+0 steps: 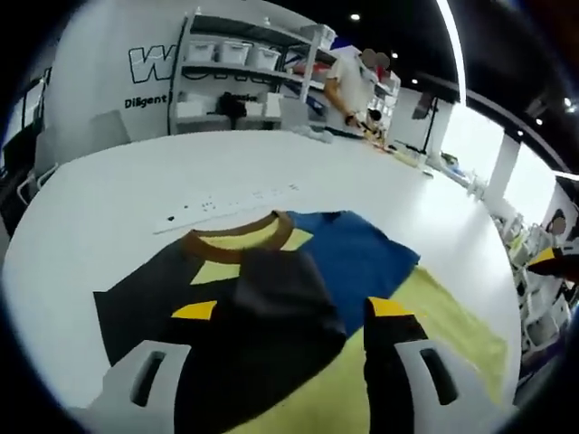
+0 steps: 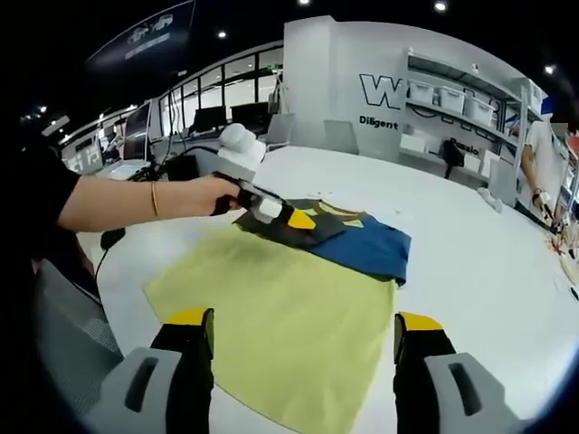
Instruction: Fold the garment on the visible template until the final outline fits inside the template.
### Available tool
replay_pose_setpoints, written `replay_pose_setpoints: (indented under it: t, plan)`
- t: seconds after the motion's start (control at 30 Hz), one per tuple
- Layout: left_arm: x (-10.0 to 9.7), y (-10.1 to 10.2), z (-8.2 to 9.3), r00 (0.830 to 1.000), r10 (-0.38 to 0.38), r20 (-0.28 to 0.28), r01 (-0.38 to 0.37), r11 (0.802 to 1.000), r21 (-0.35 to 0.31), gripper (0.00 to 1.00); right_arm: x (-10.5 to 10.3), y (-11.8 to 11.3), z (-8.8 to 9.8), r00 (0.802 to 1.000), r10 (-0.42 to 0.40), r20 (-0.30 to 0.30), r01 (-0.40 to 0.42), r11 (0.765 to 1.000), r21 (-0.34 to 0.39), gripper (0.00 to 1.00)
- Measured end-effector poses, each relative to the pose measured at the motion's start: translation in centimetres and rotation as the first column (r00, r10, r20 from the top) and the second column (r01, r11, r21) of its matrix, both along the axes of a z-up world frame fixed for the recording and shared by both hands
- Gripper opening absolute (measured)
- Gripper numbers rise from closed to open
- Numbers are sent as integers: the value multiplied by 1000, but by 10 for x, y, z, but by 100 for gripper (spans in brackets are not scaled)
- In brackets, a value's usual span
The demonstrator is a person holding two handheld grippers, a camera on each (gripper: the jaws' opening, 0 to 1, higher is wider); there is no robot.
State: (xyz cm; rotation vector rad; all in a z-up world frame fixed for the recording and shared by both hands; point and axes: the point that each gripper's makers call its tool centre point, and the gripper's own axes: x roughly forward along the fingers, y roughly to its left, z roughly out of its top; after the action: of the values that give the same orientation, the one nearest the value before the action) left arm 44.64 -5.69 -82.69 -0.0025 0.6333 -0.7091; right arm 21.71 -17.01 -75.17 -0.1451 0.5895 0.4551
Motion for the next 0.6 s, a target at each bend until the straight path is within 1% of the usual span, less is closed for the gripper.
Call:
replay_pose_setpoints:
  t: [0.03, 0.07, 0.13, 0.2, 0.3, 0.33, 0.4, 0.43, 0.47, 0.5, 0.53, 0.57, 0.6]
  plan:
    - [2, 1, -2, 1000, 6, -5, -6, 1000, -4, 59, 0, -1, 0, 1000, -2, 0, 2, 1000, 1, 79]
    - [5, 4, -5, 1000, 15, -19, -15, 1000, -9, 56, -1, -2, 0, 1000, -4, 1, 4, 1000, 0, 79]
    - [8, 6, -7, 999, 21, -25, -21, 1000, -16, 51, -1, -3, 1, 1000, -8, 3, 8, 1000, 0, 79]
    - [12, 6, -9, 999, 26, -35, -28, 999, -39, 46, -2, -6, 1, 1000, -14, 5, 14, 1000, 1, 79]
    - [17, 6, -12, 998, 44, -45, -47, 997, -56, 42, -3, -9, 1, 1000, -23, 6, 23, 1000, 1, 78]
    - [16, 4, -13, 998, 38, -59, -42, 997, -71, 40, -3, -10, 1, 1000, -28, 5, 28, 1000, 0, 78]
    - [16, 4, -15, 997, 40, -63, -45, 997, -67, 32, -3, -14, 0, 999, -39, 6, 39, 999, 0, 77]
    - [16, 4, -15, 997, 39, -64, -43, 997, -64, 25, -3, -15, 0, 999, -43, 6, 43, 999, -2, 77]
    - [16, 4, -16, 997, 40, -65, -44, 997, -62, 16, -2, -16, 0, 999, -49, 8, 49, 999, -4, 77]
    - [16, 4, -16, 997, 40, -66, -45, 997, -63, 11, -2, -17, 1, 999, -51, 9, 51, 999, -4, 77]
    - [16, 1, -16, 996, 34, -77, -40, 996, -84, 8, -2, -17, 1, 999, -52, 10, 52, 999, -3, 77]
    - [16, 0, -16, 996, 32, -80, -40, 995, -90, 5, -2, -17, 1, 999, -52, 10, 52, 999, -2, 77]
    - [16, -3, -16, 995, 29, -96, -40, 993, -108, 4, -2, -17, 0, 999, -52, 8, 52, 999, -4, 77]
